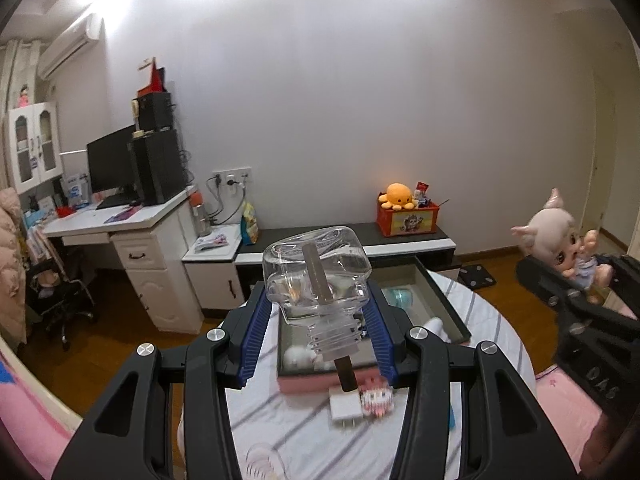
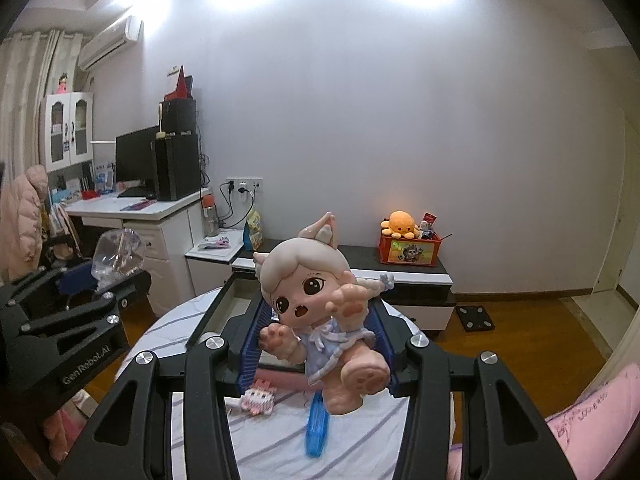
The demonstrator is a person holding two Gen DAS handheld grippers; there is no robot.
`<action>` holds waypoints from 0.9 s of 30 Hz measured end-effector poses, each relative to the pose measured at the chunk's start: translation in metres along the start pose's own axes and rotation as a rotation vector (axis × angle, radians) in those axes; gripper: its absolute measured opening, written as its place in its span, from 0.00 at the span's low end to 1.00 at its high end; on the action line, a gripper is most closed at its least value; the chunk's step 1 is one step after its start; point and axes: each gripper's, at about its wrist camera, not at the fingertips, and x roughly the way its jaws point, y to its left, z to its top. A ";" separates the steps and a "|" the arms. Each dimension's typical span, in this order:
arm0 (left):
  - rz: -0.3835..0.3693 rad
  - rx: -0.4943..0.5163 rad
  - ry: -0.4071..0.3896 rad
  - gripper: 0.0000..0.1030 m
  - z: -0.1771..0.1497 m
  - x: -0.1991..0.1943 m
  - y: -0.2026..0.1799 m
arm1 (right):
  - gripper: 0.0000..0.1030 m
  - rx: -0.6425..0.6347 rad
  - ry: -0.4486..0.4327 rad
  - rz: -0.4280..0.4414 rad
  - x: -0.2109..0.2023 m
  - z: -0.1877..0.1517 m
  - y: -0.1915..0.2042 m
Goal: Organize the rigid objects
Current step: 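Lift the glass bottle and doll and carry both over the pink box, then lower the bottle and doll into the box and open both grippers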
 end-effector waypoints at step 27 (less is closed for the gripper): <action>-0.006 0.158 0.428 0.47 -0.023 0.269 -0.010 | 0.47 -0.053 0.409 0.009 0.247 -0.030 -0.020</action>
